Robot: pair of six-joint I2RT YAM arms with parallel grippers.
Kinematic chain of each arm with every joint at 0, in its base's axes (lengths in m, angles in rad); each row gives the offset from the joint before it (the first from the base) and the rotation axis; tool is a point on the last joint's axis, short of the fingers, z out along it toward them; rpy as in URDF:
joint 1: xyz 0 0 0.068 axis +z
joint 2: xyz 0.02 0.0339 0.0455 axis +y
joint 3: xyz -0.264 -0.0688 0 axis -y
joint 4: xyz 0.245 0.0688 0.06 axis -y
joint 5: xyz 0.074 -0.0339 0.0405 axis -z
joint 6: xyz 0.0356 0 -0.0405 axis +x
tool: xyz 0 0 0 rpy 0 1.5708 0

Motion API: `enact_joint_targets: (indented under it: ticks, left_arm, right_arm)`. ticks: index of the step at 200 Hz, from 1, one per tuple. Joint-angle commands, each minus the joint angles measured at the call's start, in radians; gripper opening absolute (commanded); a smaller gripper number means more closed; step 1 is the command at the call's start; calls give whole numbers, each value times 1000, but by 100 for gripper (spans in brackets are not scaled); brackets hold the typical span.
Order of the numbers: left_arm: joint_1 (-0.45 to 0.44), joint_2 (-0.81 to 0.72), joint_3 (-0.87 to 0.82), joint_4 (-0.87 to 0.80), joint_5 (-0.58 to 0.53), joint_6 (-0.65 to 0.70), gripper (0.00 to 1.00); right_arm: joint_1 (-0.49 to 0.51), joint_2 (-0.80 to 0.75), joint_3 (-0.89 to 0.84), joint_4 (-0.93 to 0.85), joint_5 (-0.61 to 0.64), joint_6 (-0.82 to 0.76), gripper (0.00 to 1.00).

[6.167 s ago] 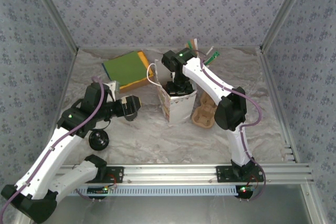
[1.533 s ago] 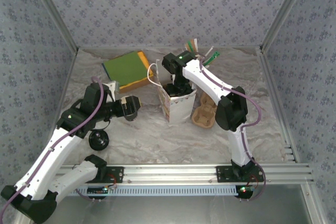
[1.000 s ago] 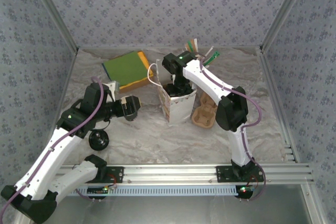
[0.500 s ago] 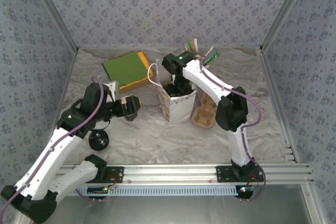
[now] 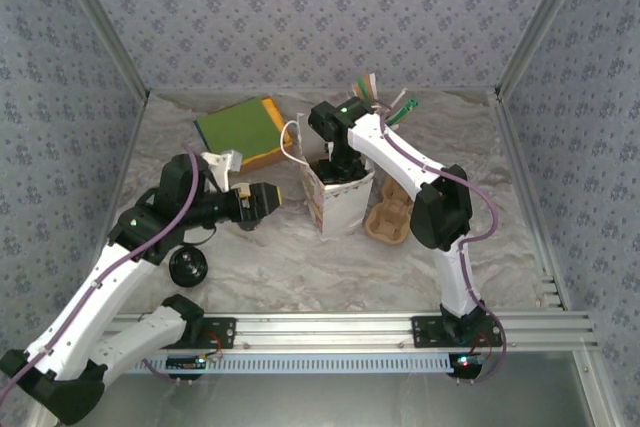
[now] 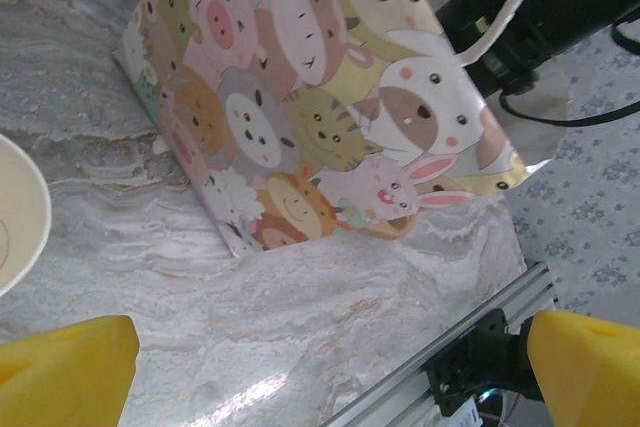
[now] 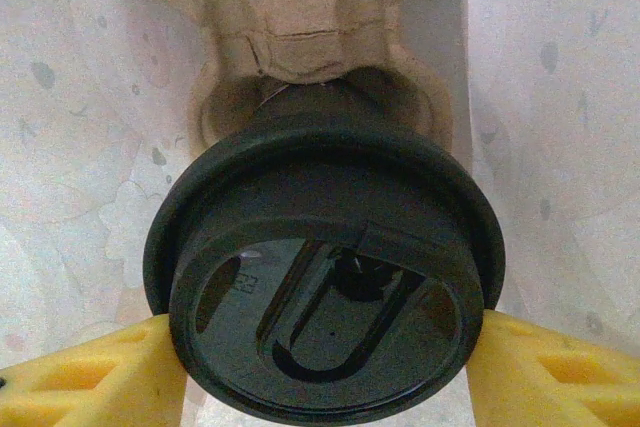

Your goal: Pack the takeout coffee

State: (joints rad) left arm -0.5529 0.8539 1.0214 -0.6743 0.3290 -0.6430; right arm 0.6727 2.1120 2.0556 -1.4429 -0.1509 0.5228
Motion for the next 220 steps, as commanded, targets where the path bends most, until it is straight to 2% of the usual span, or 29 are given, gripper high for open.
enact_joint_targets:
  ticks: [1, 220]
  left_arm:
    - [-7, 0, 32, 41, 35, 19, 100]
    - [-8, 2, 82, 2, 6, 32, 100]
  right_arm:
    - [13, 42, 18, 2, -10, -2, 68]
    - [17, 51, -2, 18, -17, -6, 69]
